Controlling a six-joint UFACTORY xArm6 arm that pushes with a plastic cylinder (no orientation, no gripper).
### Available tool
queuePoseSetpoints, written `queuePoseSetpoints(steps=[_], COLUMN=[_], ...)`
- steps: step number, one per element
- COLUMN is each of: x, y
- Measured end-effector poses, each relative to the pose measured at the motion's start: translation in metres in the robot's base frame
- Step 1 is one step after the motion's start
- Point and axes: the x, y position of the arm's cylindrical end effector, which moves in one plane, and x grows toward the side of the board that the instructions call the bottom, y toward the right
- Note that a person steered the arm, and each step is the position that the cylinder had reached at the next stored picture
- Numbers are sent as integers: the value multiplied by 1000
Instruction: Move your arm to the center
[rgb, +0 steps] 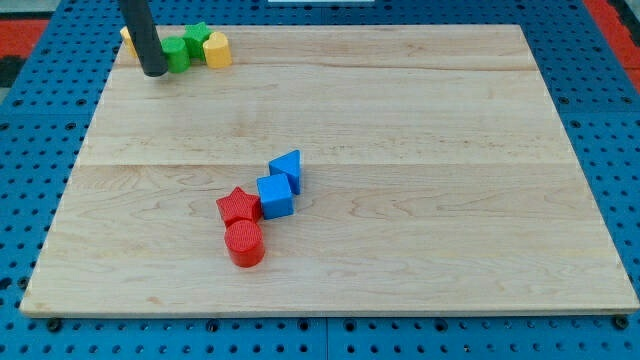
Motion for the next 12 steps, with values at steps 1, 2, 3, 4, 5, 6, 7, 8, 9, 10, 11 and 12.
queuePoseSetpoints(steps=[1,2,3,4,5,6,7,8,9,10,11,12], x=[0,-2,-2,13,25,25,25,21,21,21,21,21], y=[0,2,10,39,84,103,119,129,137,138,146,152])
